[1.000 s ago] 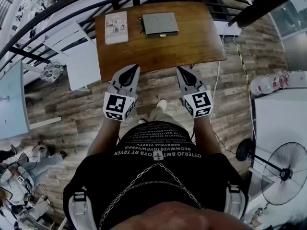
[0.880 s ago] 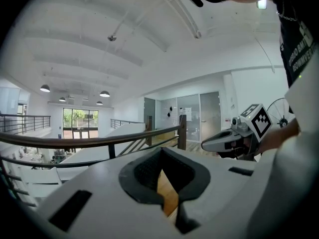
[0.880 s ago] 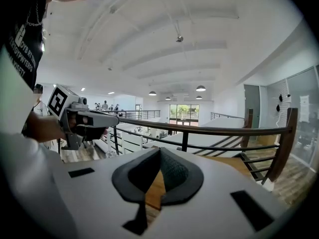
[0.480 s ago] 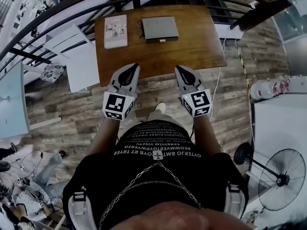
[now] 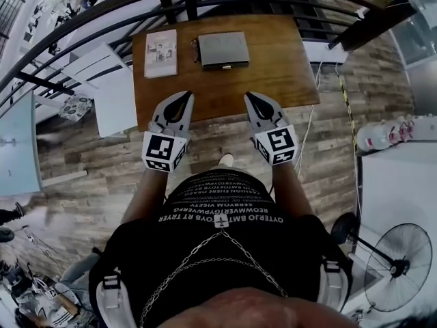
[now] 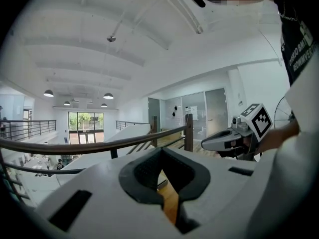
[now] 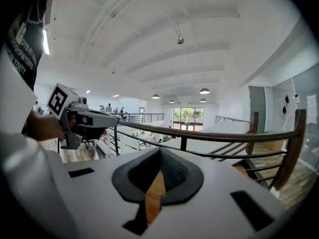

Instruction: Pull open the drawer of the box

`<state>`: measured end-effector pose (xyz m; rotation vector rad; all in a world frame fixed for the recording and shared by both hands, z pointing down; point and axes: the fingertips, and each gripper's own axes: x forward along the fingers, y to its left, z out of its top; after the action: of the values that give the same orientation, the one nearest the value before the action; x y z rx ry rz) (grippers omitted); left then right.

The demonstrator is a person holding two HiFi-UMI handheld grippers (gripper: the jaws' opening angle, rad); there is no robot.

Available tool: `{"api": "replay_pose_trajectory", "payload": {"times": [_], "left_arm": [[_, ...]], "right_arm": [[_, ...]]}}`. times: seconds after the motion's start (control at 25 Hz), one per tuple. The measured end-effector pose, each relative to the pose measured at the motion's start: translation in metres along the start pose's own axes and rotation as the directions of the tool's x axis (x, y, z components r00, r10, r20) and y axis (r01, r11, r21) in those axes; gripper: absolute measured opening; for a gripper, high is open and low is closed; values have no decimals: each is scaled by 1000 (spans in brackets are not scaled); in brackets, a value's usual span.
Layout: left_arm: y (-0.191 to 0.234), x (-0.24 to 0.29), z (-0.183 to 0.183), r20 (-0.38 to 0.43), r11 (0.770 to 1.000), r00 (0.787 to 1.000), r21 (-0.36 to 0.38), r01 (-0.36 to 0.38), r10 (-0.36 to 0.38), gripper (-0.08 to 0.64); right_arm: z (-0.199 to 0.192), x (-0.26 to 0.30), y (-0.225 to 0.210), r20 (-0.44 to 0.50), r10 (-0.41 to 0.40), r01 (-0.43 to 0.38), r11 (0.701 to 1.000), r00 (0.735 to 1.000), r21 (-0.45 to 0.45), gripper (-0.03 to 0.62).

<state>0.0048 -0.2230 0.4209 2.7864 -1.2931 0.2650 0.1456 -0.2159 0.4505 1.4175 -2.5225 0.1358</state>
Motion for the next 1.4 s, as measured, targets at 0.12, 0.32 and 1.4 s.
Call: {"api": "replay_pose_trajectory", "payload": {"times": [0.12, 0.32, 1.4], "left_arm": [[-2, 14, 7, 11, 1000, 1000, 7, -19, 19, 5], [-11, 40, 8, 9, 999, 999, 20, -37, 37, 5], [45, 81, 17, 13, 999, 1000, 35, 7, -7, 5]], "right_arm": [[2, 2, -19, 7, 8, -8, 1000, 1000, -9, -3], [0, 0, -58, 21, -10, 10, 1000, 1000, -11, -3], [-57, 59, -100, -118, -103, 113, 990, 988, 82, -3]]}}
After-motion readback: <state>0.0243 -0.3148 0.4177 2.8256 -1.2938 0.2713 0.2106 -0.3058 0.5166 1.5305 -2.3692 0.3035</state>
